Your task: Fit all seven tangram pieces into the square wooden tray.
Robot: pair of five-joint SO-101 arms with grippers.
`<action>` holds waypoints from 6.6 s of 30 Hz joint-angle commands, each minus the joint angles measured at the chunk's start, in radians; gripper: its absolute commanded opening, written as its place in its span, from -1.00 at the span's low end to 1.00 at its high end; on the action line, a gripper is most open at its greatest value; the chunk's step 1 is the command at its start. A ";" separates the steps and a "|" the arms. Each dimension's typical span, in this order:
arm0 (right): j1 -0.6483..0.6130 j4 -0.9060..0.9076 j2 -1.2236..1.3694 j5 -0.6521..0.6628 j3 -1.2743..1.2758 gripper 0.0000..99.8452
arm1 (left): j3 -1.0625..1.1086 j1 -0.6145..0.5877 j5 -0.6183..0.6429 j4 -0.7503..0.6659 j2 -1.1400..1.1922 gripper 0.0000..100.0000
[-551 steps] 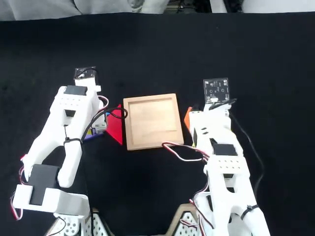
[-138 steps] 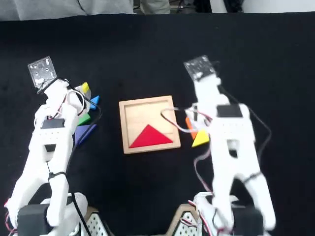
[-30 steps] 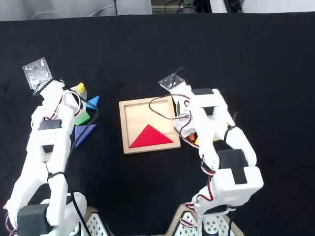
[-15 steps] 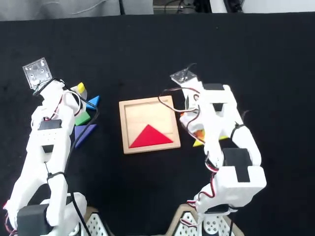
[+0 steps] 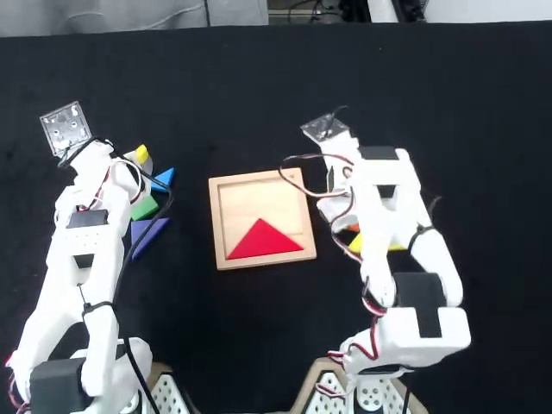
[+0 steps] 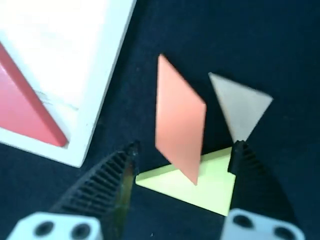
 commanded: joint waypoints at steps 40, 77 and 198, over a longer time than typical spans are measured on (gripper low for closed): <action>-0.041 -0.052 0.125 0.008 -0.087 -0.73 | -0.007 0.015 -0.008 -0.014 -0.037 -0.61; -0.336 -0.212 -0.260 -0.597 0.200 -0.75 | 0.007 0.015 -0.008 -0.020 -0.037 -0.61; -0.092 -0.123 -0.090 -0.419 0.087 -0.97 | 0.007 0.016 -0.008 -0.021 -0.037 -0.61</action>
